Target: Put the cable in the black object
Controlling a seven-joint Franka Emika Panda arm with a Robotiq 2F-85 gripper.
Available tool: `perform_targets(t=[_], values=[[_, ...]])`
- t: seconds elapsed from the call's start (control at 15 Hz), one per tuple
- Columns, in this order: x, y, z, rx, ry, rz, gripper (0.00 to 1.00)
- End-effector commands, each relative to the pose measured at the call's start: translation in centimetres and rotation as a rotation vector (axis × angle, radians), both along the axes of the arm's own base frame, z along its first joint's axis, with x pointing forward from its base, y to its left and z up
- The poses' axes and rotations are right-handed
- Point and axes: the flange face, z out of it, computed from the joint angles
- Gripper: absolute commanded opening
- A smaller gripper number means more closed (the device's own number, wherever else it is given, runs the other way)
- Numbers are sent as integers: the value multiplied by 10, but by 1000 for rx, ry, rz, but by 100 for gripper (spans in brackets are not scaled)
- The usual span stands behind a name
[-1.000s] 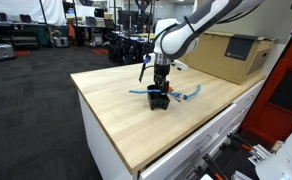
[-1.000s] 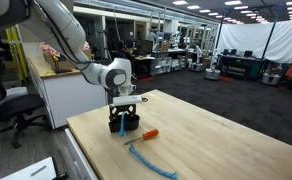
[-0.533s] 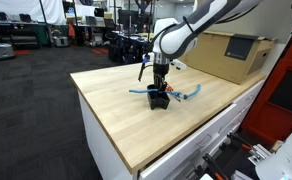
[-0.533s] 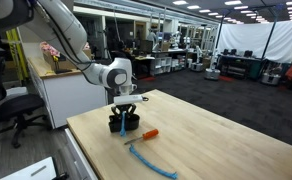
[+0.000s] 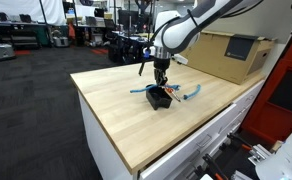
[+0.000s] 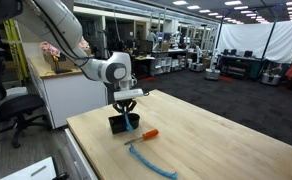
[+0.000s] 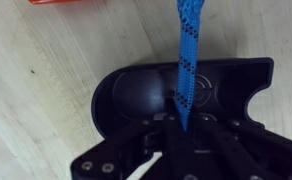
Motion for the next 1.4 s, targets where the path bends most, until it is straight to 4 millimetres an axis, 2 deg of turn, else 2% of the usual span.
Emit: perform_targets(t=[0.0, 0.2, 0.6, 0.93, 1.33], values=[[-9, -8, 31, -42, -9, 34, 3], [-9, -13, 57, -152, -23, 172, 3], [9, -16, 99, -356, -84, 434, 3], [20, -12, 110, -484, -90, 671, 3], [29, -1, 112, -615, -82, 961, 3]])
